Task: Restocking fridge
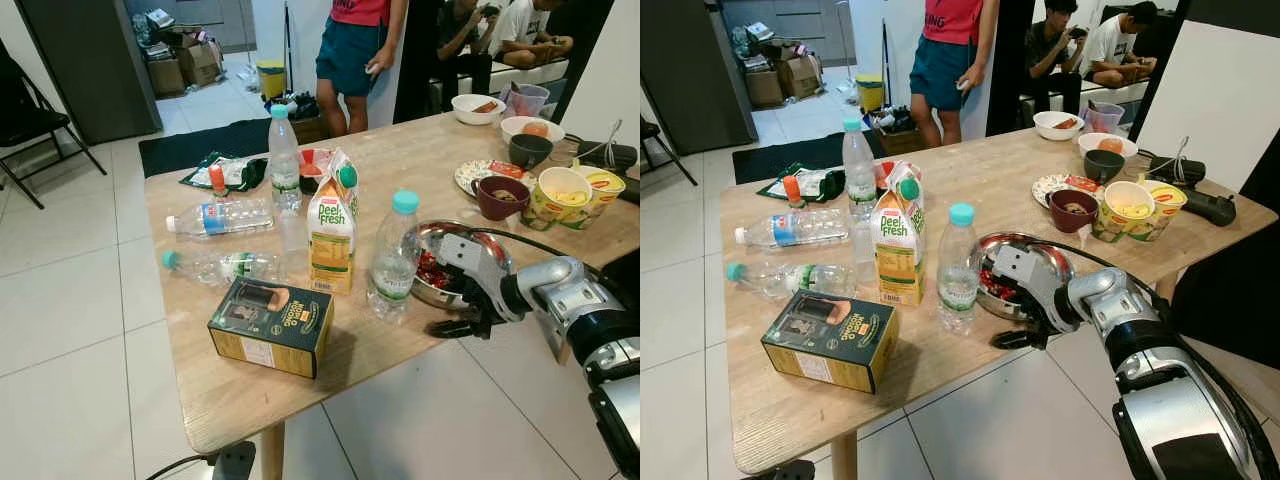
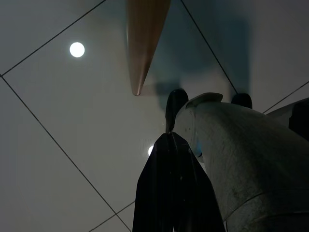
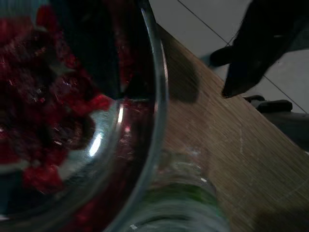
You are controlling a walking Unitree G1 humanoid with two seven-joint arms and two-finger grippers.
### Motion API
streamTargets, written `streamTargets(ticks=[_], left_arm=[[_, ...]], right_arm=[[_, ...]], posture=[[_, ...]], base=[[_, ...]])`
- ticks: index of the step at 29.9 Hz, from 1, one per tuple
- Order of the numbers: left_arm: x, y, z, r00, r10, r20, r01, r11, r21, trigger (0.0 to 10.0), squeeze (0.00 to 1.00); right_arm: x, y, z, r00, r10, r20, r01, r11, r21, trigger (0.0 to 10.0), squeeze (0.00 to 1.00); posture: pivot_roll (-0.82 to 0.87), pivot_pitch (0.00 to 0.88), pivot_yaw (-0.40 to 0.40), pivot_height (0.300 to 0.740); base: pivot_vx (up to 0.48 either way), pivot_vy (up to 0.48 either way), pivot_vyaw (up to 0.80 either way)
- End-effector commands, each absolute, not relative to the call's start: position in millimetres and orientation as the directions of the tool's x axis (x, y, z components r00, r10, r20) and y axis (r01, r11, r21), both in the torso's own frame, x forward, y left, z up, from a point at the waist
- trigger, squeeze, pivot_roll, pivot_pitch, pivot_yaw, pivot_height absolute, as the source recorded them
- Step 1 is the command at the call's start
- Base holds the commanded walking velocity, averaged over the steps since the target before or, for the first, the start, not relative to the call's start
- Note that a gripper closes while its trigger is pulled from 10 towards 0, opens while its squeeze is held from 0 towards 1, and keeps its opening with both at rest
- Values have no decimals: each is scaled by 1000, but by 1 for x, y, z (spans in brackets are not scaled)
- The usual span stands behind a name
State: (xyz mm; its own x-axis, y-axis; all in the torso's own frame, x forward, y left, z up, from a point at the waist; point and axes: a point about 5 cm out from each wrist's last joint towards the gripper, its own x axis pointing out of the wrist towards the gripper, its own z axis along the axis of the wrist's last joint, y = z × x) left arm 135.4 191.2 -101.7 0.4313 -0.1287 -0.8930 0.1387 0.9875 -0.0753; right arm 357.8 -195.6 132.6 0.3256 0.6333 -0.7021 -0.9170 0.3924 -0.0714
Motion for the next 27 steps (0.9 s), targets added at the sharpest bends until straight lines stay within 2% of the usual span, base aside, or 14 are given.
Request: streamTargets(ticks=[1, 15, 27], left_arm=[[125, 190, -106, 385, -137, -913, 167, 983, -77, 10000, 0], [125, 190, -105, 383, -141, -913, 178, 981, -77, 10000, 0], [126, 190, -105, 384, -145, -912, 176, 981, -82, 10000, 0]], right_arm=[[355, -194, 127, 294, 633, -716, -924, 380, -44, 0, 0], [355, -189, 126, 282, 658, -698, -931, 365, -32, 0, 0], [354, -179, 132, 239, 742, -626, -947, 322, 19, 0, 0]], posture=[[81, 0, -32, 740], [81, 0, -33, 740], [80, 0, -34, 740]], base=[[0, 0, 0], [0, 0, 0], [0, 0, 0]])
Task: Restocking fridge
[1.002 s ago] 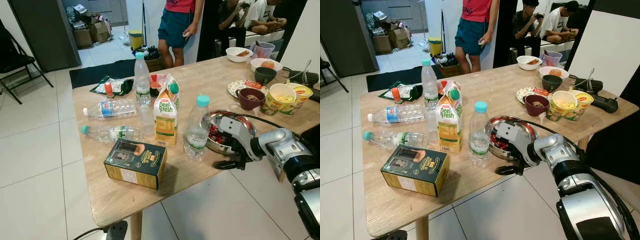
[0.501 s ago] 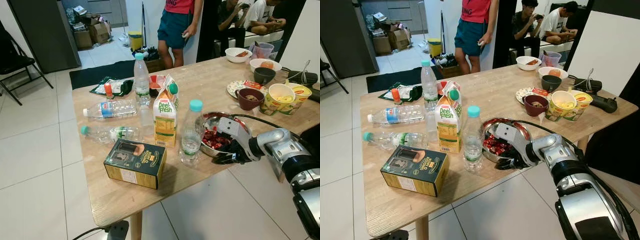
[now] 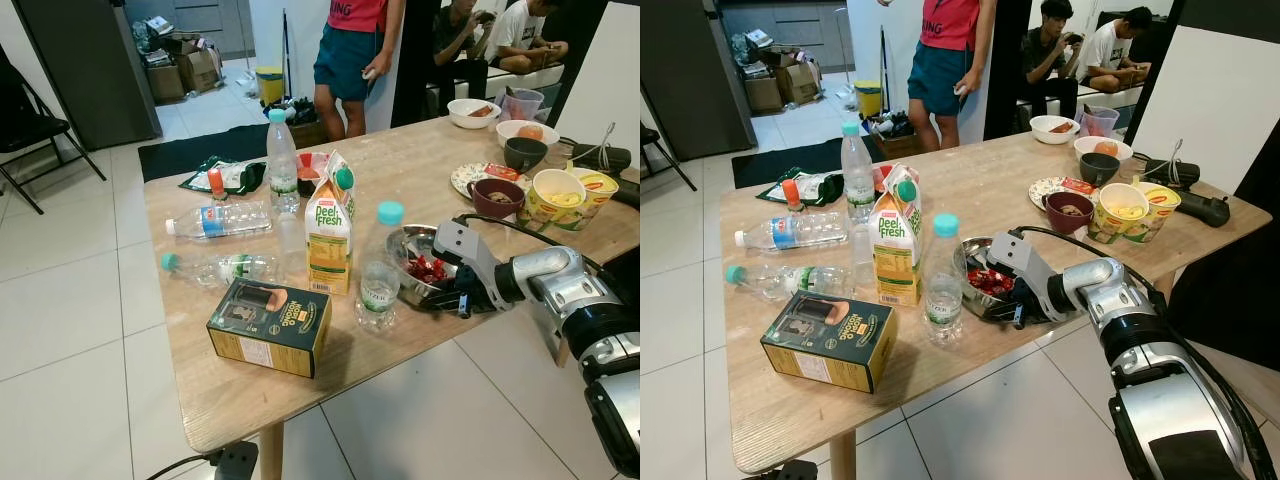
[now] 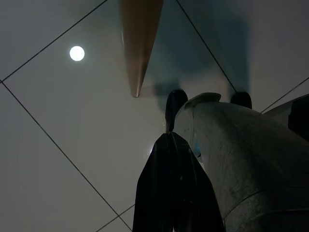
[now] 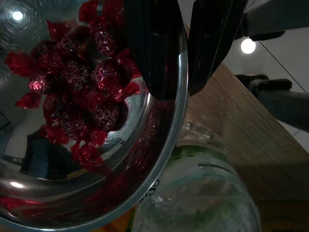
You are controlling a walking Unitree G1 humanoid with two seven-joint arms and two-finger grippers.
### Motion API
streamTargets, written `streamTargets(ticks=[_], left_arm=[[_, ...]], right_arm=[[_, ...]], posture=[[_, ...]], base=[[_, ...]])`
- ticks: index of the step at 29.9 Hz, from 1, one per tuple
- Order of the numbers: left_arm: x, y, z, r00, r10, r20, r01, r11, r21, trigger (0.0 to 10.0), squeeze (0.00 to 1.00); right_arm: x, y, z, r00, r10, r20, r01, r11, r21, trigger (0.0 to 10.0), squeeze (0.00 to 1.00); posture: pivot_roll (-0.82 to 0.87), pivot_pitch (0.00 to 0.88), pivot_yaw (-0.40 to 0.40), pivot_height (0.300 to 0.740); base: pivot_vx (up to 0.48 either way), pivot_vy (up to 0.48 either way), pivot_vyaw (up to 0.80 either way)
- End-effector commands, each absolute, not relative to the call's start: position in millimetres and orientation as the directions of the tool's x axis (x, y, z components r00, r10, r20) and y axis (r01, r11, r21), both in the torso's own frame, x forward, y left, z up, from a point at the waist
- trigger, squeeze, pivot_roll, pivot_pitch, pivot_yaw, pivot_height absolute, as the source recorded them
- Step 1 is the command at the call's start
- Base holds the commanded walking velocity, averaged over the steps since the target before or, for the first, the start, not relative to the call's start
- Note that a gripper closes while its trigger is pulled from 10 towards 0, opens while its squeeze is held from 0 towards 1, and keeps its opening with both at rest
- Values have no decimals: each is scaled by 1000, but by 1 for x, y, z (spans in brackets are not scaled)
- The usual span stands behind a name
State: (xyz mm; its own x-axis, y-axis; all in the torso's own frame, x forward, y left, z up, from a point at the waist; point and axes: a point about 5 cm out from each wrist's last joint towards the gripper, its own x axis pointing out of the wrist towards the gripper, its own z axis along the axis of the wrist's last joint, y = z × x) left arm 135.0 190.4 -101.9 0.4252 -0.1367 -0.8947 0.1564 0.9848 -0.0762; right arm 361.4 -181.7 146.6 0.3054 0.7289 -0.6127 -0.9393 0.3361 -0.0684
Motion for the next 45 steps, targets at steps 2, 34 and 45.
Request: streamTargets(ticks=[2, 34, 45], left_arm=[[126, 189, -105, 384, -146, -912, 175, 981, -84, 10000, 0], [126, 188, -105, 374, -165, -912, 191, 977, -98, 10000, 0], [125, 187, -105, 370, -170, -913, 200, 975, -101, 10000, 0]], right_arm=[[354, -179, 131, 237, 741, -629, -946, 323, 24, 0, 0], [336, -128, 100, 128, 873, -470, -946, 250, 206, 0, 0], [344, -153, 106, 255, 832, -493, -908, 381, 173, 0, 0]], posture=[[81, 0, -35, 740], [82, 0, -34, 740], [82, 0, -36, 740]], base=[[0, 0, 0], [0, 0, 0], [0, 0, 0]])
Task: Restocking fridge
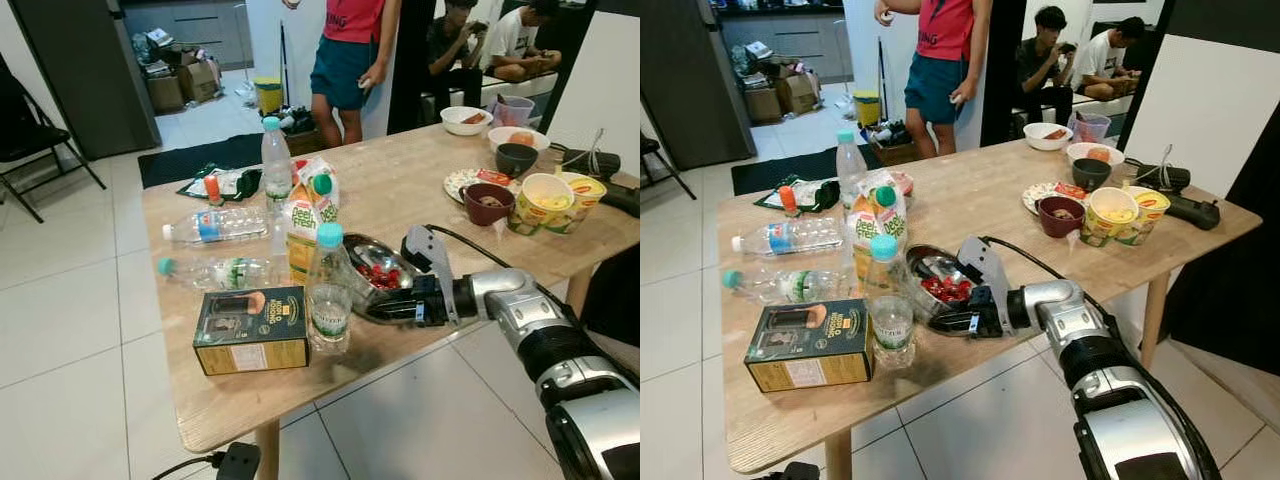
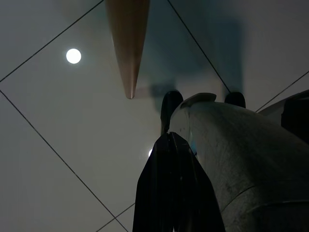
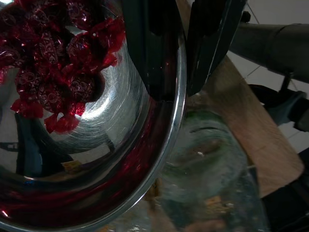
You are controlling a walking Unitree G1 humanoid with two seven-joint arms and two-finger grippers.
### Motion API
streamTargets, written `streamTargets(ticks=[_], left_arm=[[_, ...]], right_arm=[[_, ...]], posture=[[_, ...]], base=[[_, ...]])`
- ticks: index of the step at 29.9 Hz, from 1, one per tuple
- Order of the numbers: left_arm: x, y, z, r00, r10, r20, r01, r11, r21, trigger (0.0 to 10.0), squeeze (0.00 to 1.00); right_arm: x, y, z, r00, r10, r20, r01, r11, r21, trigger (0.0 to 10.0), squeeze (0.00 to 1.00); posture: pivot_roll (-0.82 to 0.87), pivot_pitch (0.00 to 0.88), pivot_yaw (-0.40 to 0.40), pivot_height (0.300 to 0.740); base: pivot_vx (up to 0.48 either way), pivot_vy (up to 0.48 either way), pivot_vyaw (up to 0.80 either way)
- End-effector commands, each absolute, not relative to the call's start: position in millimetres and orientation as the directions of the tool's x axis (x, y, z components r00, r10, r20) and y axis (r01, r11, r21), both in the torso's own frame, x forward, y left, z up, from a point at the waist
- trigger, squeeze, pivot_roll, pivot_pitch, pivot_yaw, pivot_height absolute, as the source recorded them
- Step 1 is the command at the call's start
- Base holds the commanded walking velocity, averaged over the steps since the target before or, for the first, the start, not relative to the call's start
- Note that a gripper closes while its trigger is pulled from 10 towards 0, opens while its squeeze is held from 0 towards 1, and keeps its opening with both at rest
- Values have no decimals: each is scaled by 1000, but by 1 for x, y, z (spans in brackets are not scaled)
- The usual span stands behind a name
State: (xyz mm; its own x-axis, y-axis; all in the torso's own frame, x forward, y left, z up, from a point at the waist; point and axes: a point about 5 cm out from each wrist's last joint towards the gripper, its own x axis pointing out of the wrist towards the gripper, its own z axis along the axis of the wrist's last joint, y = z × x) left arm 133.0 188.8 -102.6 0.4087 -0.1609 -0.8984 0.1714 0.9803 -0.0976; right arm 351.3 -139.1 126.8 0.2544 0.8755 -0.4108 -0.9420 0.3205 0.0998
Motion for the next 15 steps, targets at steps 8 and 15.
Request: streamTargets(ticks=[8, 15], left_arm=[[125, 187, -105, 368, -173, -914, 209, 973, -100, 10000, 0], [126, 188, -105, 367, -175, -913, 210, 972, -102, 10000, 0]], right_arm=[[347, -169, 109, 335, 810, -481, -873, 458, 165, 0, 0], [349, -192, 114, 424, 770, -477, -826, 545, 144, 0, 0]], posture=[[83, 0, -36, 740], [82, 0, -31, 740]], base=[[0, 0, 0], [0, 0, 0]])
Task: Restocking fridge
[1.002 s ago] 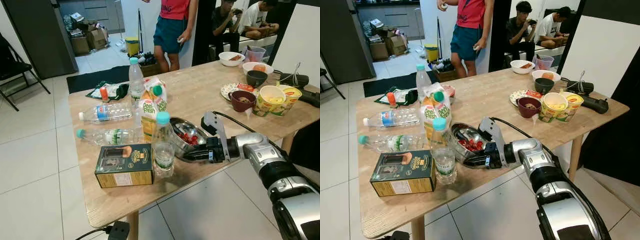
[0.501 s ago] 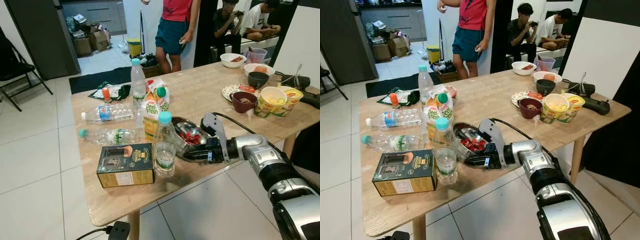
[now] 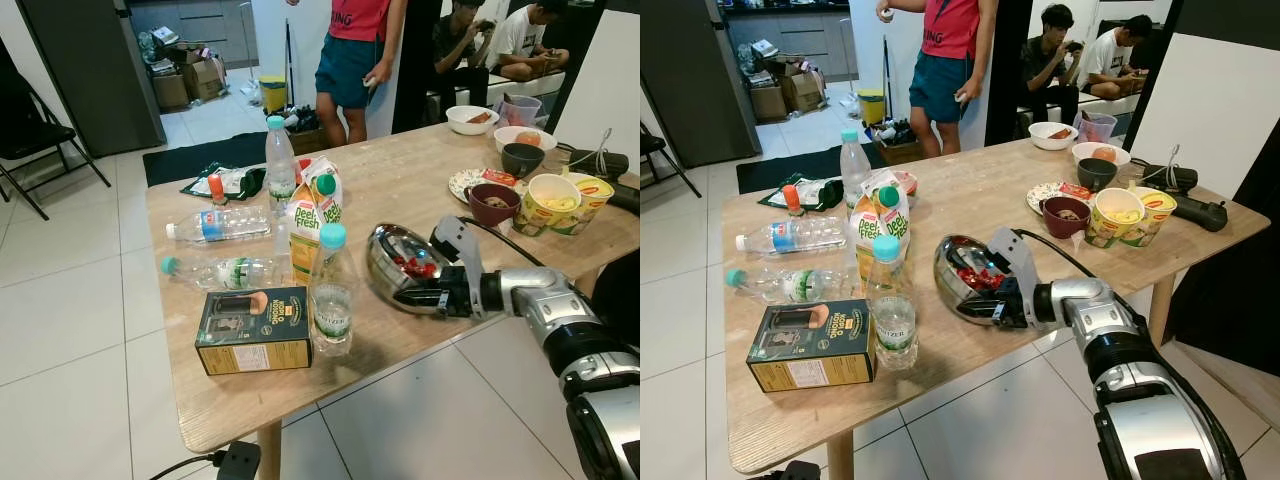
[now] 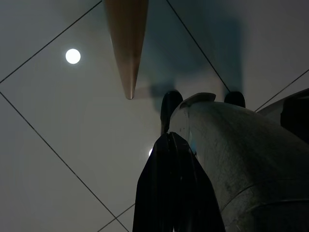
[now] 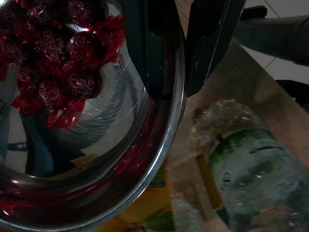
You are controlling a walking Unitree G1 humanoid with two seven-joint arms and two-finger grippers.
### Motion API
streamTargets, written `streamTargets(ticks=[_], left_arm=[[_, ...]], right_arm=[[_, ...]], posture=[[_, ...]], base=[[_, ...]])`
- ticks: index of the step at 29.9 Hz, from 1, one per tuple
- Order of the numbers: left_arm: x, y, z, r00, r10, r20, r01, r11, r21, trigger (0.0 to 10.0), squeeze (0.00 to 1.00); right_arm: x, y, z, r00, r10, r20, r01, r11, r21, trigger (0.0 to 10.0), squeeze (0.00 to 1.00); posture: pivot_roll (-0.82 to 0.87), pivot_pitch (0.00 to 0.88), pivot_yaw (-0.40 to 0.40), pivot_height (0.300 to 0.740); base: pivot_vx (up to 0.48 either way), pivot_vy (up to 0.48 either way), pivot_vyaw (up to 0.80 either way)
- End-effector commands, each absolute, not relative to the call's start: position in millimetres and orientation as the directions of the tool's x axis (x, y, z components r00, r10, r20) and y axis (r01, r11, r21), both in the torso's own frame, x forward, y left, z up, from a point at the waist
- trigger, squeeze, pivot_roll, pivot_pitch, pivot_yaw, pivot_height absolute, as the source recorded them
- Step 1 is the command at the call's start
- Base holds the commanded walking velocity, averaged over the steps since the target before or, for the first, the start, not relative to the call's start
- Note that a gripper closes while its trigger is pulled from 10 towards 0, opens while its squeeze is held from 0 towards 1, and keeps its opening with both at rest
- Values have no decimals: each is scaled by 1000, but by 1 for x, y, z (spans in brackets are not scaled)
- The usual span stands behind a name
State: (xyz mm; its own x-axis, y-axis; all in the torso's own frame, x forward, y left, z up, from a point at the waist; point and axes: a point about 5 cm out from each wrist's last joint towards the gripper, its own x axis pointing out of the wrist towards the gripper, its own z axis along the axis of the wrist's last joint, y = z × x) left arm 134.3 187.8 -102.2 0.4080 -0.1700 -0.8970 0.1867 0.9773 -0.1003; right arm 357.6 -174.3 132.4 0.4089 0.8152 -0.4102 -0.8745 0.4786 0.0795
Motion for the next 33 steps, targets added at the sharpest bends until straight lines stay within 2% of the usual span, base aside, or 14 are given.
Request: streamTargets(ticks=[1, 6, 11, 12, 13, 25, 33], left_arm=[[126, 188, -105, 368, -175, -913, 209, 973, -102, 10000, 0], [126, 188, -105, 368, -176, -913, 209, 972, -103, 10000, 0], [126, 188, -105, 368, -176, -913, 210, 972, -103, 10000, 0], [126, 188, -105, 367, -176, -913, 211, 972, -102, 10000, 0], [126, 188, -105, 367, -176, -913, 213, 972, -102, 10000, 0], [126, 189, -105, 364, -179, -914, 227, 969, -100, 10000, 0], [126, 189, -105, 363, -181, -914, 230, 968, -100, 10000, 0]], right_arm=[[350, -198, 116, 446, 758, -477, -814, 565, 138, 0, 0], [350, -217, 121, 508, 722, -470, -773, 623, 121, 0, 0], [347, -228, 124, 509, 729, -457, -769, 624, 139, 0, 0], [345, -232, 125, 507, 734, -451, -770, 621, 146, 7098, 0], [343, -236, 127, 498, 747, -440, -776, 610, 158, 10000, 0], [325, -265, 137, 455, 804, -382, -802, 557, 216, 10000, 0], [321, -277, 140, 478, 789, -386, -786, 580, 212, 10000, 0]], posture=[[82, 0, -31, 740], [81, 0, -30, 740], [81, 0, -29, 740], [81, 0, -29, 740], [80, 0, -27, 740], [80, 0, -20, 740], [79, 0, -20, 740]], base=[[0, 0, 0], [0, 0, 0], [0, 0, 0], [0, 0, 0], [0, 0, 0], [0, 0, 0], [0, 0, 0]])
